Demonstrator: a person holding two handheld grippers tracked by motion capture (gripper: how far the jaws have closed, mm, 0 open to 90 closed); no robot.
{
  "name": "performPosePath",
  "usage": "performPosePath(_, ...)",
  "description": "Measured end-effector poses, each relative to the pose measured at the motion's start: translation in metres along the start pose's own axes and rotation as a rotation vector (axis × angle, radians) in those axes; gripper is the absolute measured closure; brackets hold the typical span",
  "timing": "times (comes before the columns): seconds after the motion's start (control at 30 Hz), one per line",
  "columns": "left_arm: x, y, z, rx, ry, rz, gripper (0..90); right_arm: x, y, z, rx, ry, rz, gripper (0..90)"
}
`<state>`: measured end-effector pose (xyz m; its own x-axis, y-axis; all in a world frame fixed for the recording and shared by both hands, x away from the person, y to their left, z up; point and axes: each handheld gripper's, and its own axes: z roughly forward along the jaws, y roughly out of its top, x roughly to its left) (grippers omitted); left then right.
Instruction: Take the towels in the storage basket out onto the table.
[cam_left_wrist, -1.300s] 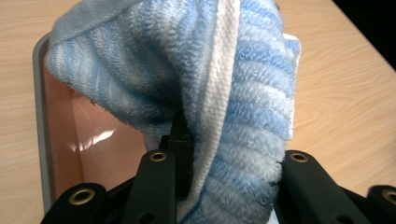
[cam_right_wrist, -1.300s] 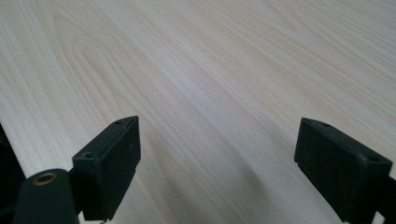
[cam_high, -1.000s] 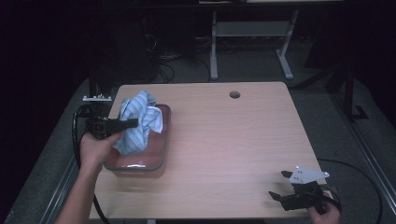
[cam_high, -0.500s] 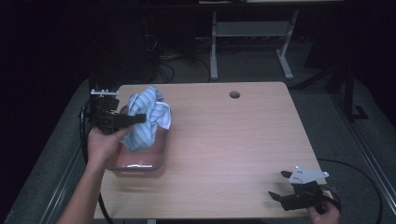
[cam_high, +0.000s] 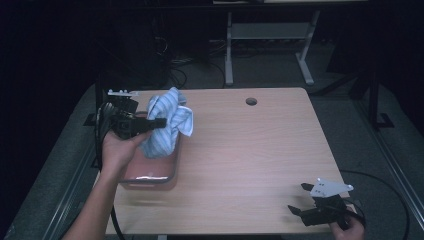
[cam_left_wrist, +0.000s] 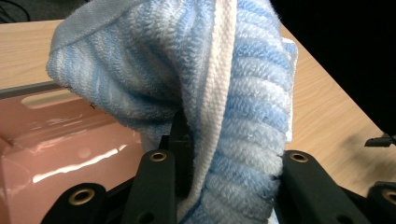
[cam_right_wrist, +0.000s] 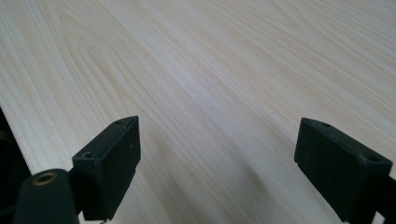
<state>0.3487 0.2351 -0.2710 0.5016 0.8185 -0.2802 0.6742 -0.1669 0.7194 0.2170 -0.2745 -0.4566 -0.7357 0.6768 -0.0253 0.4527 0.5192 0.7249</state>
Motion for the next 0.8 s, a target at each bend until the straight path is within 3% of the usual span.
performPosePath(0.33, -0.013, 0.005, 0.012, 0.001, -0.035, -0.001, 68.1, -0.002, -0.002, 0.0, 0.003, 0.006, 0.001, 13.9)
performPosePath(0.8, -0.038, 0.017, 0.038, 0.042, -0.058, 0.041, 67.8, 0.0, -0.002, 0.001, -0.005, 0.008, 0.014, 13.8)
